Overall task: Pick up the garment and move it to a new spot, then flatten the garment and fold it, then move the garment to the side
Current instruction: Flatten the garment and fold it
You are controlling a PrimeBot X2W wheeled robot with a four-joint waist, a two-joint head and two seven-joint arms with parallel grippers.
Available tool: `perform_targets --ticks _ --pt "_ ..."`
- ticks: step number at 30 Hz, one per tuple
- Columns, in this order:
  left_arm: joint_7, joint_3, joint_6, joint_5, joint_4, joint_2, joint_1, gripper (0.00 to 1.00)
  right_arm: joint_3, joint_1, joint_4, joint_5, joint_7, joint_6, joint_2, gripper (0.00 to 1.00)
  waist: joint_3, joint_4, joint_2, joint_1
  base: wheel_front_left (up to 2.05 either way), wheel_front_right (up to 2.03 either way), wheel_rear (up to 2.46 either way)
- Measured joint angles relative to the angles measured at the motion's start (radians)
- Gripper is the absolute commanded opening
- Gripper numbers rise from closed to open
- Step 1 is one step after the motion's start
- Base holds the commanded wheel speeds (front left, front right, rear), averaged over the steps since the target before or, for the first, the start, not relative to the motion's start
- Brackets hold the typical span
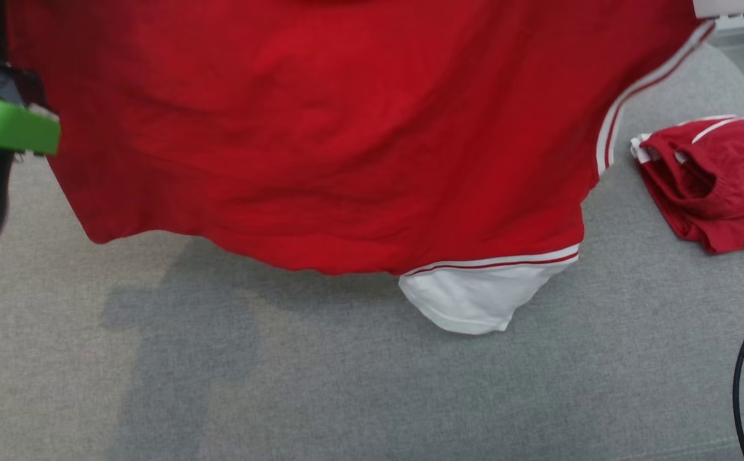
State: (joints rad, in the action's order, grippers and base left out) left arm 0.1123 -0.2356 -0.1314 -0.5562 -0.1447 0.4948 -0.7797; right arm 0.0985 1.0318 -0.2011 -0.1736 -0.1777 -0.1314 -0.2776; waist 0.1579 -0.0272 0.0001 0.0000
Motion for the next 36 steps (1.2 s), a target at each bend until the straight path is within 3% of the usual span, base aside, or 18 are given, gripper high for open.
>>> perform_targets --ticks 5,10,14,18,25,31,36 --pt "0.002 -0.028 0.0 0.001 -0.112 0.018 -0.134 0.0 -0.008 0.172 -0.139 0.085 -0.03 0.0 0.045 0.0 0.086 -0.008 0.0 0.0 0.0 0.0 0.0" --pt "0.084 -0.037 0.0 0.033 -0.247 0.021 -0.311 0.0 -0.072 0.344 -0.249 0.202 -0.069 0.0 0.109 0.0 0.185 -0.015 0.0 0.0002 0.0 0.0 0.0" --pt "0.129 -0.017 0.0 0.041 -0.335 0.003 -0.436 0.0 -0.151 0.449 -0.272 0.277 -0.084 0.0 0.156 0.0 0.256 -0.02 -0.0001 0.0002 0.0 0.0 0.0" --pt "0.144 -0.013 0.0 0.027 -0.394 -0.021 -0.456 0.0 -0.169 0.443 -0.224 0.279 -0.084 0.0 0.18 0.0 0.305 -0.028 0.0 0.0003 0.0 0.0 0.0" --pt "0.15 -0.029 0.0 -0.047 -0.47 -0.067 -0.2 0.0 -0.126 0.106 -0.157 0.178 -0.084 0.0 0.201 0.0 0.306 -0.052 0.0 0.0002 0.0 0.0 0.0" --pt "0.15 0.004 -0.001 -0.103 -0.519 -0.158 0.123 0.0 -0.149 -0.339 -0.077 0.06 -0.084 -0.002 0.213 0.0 0.253 -0.064 0.0 0.0002 0.0 0.0 0.0" --pt "0.15 0.048 -0.001 -0.106 -0.544 -0.224 0.314 0.0 -0.139 -0.593 -0.064 0.03 -0.084 -0.002 0.223 0.0 0.209 -0.072 0.0 0.0 0.0 0.0 0.0"
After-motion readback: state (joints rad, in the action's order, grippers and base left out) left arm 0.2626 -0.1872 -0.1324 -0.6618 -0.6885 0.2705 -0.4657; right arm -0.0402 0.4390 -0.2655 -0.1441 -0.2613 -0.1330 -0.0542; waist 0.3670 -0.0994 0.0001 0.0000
